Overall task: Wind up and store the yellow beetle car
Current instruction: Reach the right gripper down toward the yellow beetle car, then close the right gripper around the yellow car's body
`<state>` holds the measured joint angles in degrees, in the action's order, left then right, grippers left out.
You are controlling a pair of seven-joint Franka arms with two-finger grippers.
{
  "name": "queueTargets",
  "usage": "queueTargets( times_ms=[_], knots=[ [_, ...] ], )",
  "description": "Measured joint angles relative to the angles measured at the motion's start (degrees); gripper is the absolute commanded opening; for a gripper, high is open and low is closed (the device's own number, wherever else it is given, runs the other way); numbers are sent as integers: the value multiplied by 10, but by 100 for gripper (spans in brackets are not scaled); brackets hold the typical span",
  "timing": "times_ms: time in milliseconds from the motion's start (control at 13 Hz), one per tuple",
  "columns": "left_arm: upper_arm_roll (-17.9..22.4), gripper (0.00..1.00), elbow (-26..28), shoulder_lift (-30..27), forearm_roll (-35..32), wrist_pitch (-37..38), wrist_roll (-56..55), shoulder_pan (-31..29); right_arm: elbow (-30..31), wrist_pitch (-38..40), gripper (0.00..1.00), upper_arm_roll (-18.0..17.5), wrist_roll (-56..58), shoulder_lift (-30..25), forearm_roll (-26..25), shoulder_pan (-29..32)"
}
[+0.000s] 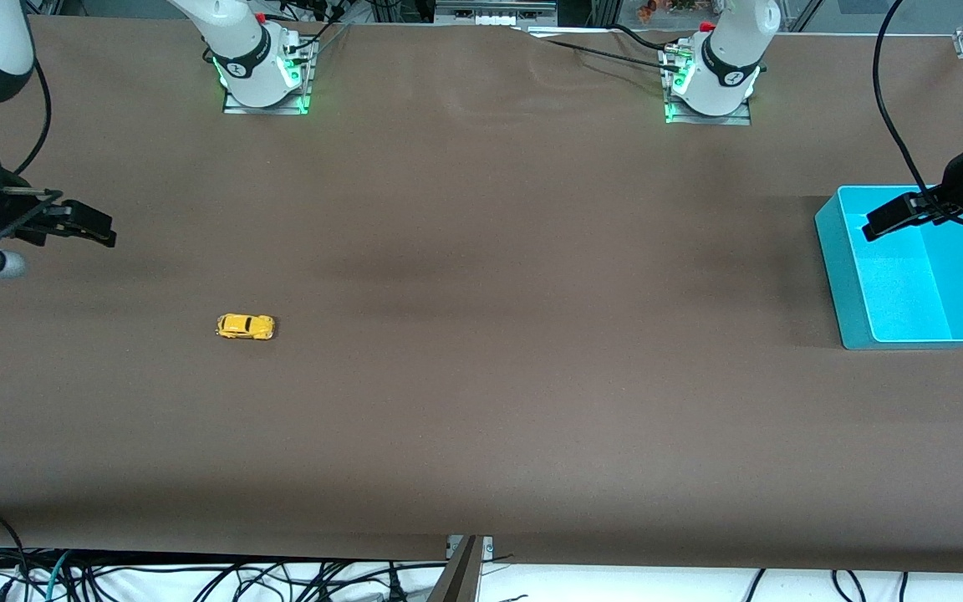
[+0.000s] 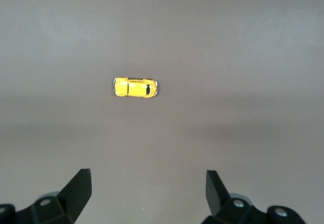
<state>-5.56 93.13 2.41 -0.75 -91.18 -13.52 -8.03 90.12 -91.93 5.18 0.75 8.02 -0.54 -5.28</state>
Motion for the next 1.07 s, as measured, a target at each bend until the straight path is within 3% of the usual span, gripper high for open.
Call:
queueTargets(
  times_ms=[383, 843, 1073],
  knots=[
    [0, 100, 0, 0, 0, 0, 0, -2, 7, -8, 100, -2, 168, 75, 0, -31],
    [1, 100, 0, 0, 0, 0, -1, -2, 16, -162, 100, -2, 470, 199, 0, -40],
    [1, 100, 0, 0, 0, 0, -1, -2, 63, -262, 100, -2, 566, 219, 0, -40]
  ],
)
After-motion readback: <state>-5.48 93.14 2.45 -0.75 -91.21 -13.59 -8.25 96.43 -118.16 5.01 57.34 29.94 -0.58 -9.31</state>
